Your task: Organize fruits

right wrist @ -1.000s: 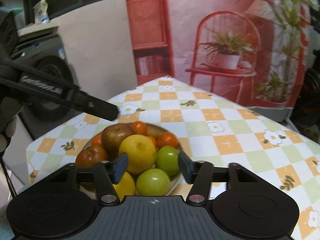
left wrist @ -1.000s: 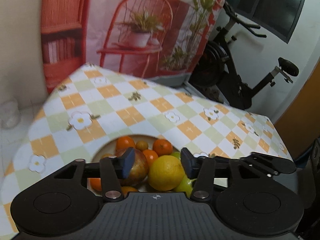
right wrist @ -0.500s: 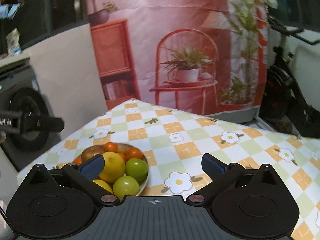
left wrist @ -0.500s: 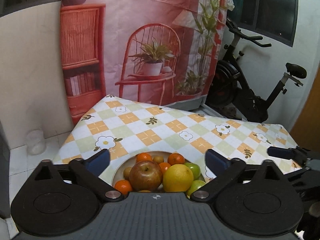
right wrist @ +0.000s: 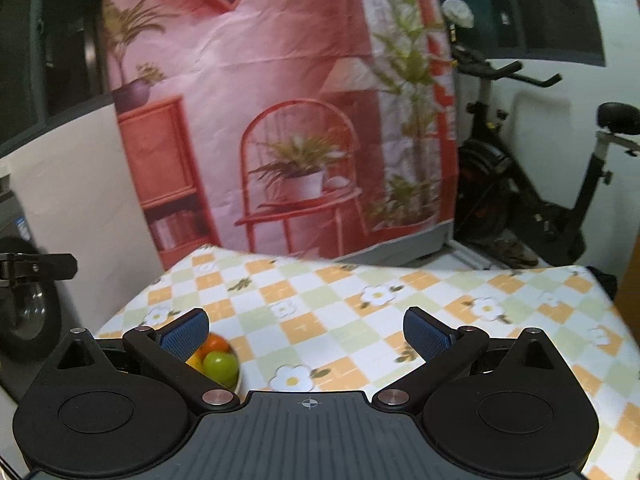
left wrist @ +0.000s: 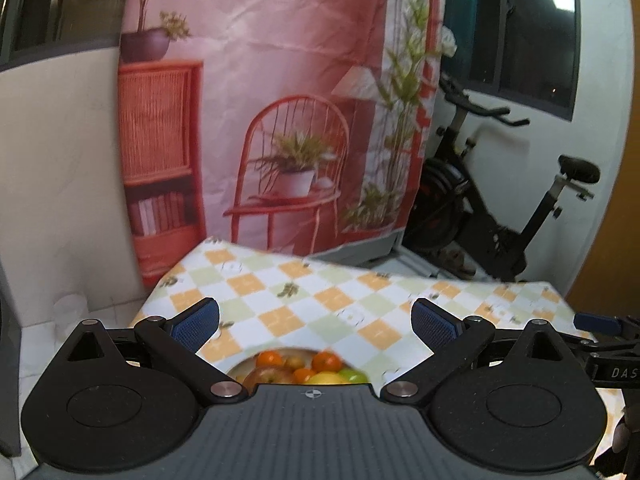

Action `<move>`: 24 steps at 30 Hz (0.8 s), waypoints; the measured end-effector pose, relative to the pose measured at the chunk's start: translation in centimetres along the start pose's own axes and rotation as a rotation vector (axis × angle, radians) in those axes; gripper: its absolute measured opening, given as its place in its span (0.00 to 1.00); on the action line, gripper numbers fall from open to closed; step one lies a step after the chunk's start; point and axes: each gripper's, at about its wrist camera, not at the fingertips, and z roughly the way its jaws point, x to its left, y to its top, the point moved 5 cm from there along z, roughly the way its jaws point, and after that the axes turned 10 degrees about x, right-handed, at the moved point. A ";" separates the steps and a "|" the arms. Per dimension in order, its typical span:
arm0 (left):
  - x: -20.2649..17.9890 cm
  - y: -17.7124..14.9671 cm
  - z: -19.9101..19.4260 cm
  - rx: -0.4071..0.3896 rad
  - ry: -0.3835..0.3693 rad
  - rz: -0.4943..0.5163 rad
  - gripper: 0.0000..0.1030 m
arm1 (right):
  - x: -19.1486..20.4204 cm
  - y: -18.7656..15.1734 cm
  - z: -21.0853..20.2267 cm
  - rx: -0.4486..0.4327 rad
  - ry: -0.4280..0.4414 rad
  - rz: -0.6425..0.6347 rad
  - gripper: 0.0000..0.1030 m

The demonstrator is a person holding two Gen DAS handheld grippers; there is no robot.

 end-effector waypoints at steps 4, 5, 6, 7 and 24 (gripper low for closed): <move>-1.5 1.4 -1.6 -0.036 0.024 0.020 1.00 | -0.5 1.4 -2.0 -0.029 -0.040 0.011 1.00; -1.9 1.7 -1.9 -0.045 0.035 0.027 1.00 | -0.7 1.8 -2.5 -0.036 -0.047 0.015 1.00; -2.3 2.0 -2.3 -0.056 0.039 0.033 1.00 | -0.9 2.1 -3.0 -0.042 -0.053 0.016 1.00; -2.7 2.4 -2.9 -0.069 0.036 0.035 1.00 | -0.9 2.5 -3.3 -0.048 -0.057 0.016 1.00; -4.9 2.8 -5.0 -0.084 0.018 0.044 1.00 | -0.7 3.6 -6.2 -0.060 -0.135 -0.003 1.00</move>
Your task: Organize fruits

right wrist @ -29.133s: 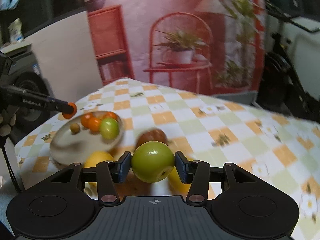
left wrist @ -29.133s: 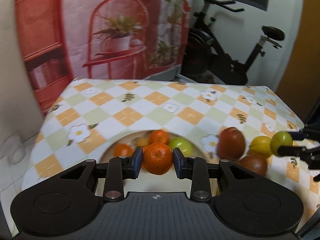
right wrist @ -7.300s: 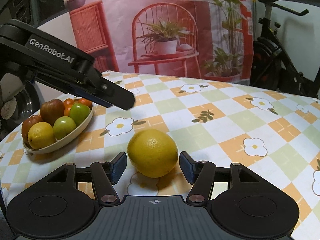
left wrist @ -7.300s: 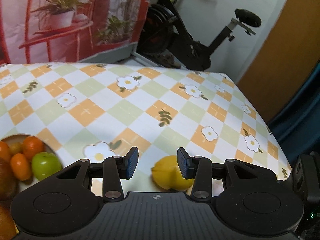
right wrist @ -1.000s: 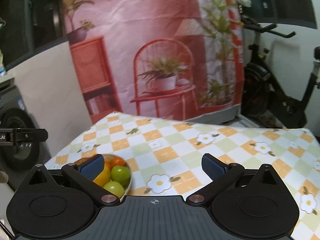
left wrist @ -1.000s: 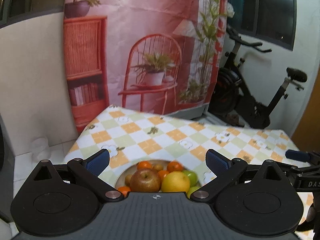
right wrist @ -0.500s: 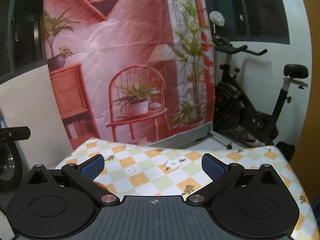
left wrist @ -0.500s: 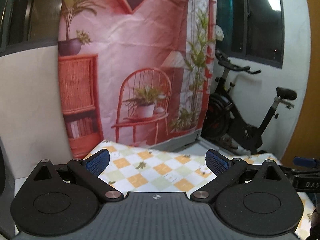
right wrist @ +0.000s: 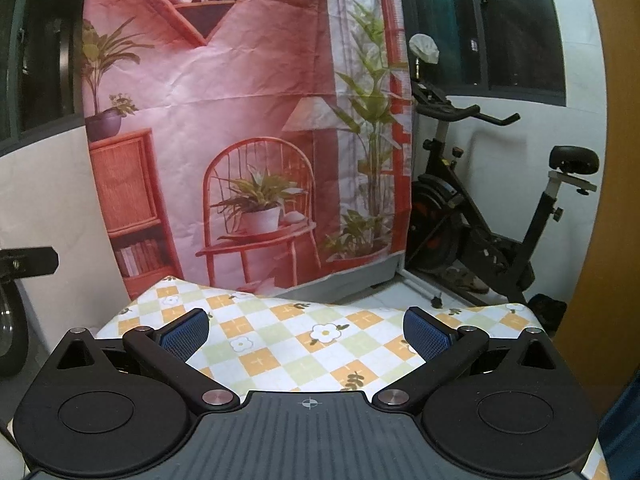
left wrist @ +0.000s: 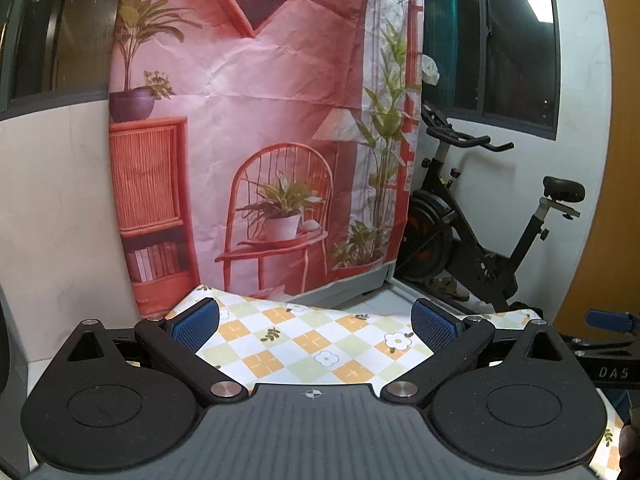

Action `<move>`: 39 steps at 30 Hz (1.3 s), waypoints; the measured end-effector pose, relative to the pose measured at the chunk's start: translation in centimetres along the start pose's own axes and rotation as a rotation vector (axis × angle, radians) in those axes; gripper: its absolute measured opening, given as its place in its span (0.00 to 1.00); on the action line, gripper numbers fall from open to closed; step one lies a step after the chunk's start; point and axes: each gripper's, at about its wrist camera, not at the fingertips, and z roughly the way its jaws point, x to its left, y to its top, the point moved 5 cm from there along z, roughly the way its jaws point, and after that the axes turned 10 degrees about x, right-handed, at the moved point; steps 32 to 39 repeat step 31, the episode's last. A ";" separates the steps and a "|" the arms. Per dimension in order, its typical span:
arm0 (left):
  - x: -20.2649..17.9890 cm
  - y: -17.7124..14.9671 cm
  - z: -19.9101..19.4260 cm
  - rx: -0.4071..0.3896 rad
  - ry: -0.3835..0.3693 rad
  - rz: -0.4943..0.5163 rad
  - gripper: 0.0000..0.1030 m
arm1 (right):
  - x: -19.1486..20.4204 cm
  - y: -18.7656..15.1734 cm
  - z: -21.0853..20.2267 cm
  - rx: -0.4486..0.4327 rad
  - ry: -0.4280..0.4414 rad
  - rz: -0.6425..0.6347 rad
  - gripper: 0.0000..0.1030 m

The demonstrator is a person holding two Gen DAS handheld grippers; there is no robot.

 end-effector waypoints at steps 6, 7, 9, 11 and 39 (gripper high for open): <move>0.0 -0.3 0.0 0.010 -0.011 -0.002 1.00 | -0.2 -0.2 0.3 0.012 -0.007 0.013 1.00; 0.0 -0.3 0.0 0.012 -0.009 -0.001 1.00 | -0.1 -0.3 0.3 0.015 -0.007 0.012 1.00; 0.0 -0.3 0.2 0.020 -0.004 0.002 1.00 | 0.0 -0.4 0.4 0.019 -0.008 0.011 1.00; 0.0 -0.3 0.2 0.021 0.001 0.005 1.00 | 0.0 -0.4 0.4 0.020 -0.008 0.012 1.00; -0.2 -0.3 0.0 0.011 0.022 0.000 1.00 | -0.4 -1.5 0.8 0.033 -0.007 0.017 1.00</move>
